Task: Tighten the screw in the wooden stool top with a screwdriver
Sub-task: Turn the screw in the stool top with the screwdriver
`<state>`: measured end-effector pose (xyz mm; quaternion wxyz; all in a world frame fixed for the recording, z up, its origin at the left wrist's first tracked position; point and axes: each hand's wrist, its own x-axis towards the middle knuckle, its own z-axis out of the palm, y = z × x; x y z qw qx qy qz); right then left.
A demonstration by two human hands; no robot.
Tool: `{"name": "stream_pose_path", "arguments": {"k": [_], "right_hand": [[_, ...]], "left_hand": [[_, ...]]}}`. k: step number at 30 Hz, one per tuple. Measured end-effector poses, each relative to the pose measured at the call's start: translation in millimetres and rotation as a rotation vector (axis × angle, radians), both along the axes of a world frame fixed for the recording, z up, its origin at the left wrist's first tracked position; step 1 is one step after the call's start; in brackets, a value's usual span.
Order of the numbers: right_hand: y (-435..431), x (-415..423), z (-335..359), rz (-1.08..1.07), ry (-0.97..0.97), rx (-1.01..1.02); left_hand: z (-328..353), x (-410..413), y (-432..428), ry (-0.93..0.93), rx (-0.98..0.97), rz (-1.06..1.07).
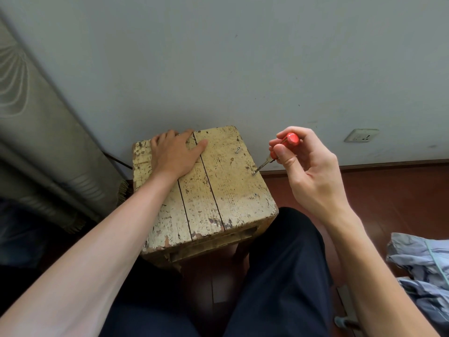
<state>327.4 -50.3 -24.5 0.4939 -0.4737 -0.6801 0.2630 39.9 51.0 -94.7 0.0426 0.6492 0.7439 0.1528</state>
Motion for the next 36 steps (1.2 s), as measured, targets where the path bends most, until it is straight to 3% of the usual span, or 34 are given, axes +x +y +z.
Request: {"name": "stream_pose_path", "arguments": {"k": [10,36], "right_hand": [[10.9,9.4,10.8,0.158,0.033,-0.058],[22.8,7.1,12.4,0.066,-0.018,0.120]], "left_hand": [[3.2,2.2,-3.9,-0.007,0.000,0.001],[3.4,1.9,-2.9,-0.015,0.004,0.007]]}}
